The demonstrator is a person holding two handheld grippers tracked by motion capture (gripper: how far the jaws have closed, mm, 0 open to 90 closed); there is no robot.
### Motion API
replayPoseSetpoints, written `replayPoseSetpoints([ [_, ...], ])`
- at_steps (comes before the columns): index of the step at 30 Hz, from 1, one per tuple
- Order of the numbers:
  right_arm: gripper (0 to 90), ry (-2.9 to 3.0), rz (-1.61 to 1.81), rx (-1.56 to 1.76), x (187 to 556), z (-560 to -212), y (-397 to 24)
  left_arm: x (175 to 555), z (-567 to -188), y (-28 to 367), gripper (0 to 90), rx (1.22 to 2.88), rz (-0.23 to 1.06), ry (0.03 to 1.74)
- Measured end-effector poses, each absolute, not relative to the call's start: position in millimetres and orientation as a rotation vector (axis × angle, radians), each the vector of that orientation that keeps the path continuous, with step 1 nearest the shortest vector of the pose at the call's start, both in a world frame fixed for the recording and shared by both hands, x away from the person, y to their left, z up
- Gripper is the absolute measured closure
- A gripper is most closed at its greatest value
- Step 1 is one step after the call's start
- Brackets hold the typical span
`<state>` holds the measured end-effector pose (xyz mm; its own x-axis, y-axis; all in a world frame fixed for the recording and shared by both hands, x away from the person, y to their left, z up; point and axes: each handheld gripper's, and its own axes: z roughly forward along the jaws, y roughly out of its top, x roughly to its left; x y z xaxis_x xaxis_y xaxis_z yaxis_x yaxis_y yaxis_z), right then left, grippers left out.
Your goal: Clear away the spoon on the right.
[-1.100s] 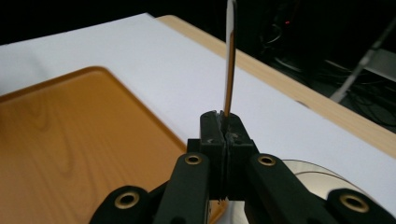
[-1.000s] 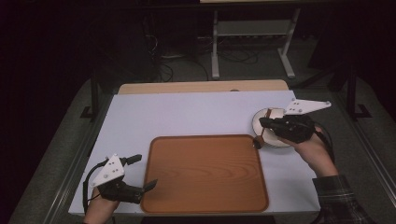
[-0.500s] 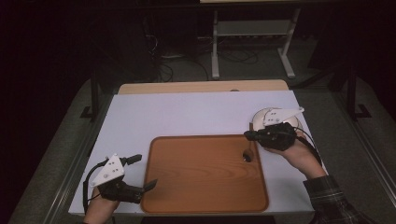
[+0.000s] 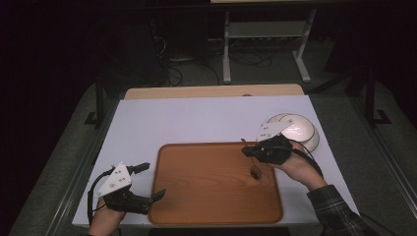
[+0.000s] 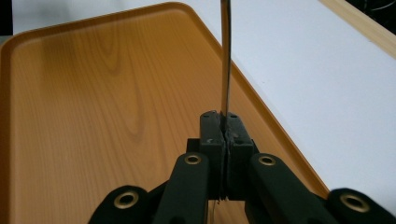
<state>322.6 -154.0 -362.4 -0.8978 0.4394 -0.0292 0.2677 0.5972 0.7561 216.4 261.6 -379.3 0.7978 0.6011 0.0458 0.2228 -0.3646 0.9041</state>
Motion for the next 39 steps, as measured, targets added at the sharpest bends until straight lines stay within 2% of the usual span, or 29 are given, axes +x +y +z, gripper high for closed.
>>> replayPoseSetpoints([
  [9, 88.2, 2.727, 1.086, 0.495, 322, -387, -120, 220, -379, 260, 6.6, 1.942, 0.458, 0.627],
  [22, 88.0, 2.860, 0.983, 0.411, 314, -410, -102, 216, -380, 261, 6.5, 1.947, 0.456, 0.615],
  [29, 83.0, 2.899, 0.941, 0.406, 314, -418, -99, 216, -380, 261, 6.5, 1.953, 0.456, 0.612],
  [36, 81.8, 2.914, 0.919, 0.398, 315, -423, -99, 216, -380, 260, 6.5, 1.953, 0.455, 0.615],
  [39, 72.7, 2.909, 0.938, 0.411, 314, -422, -99, 216, -380, 261, 6.5, 1.955, 0.455, 0.613],
])
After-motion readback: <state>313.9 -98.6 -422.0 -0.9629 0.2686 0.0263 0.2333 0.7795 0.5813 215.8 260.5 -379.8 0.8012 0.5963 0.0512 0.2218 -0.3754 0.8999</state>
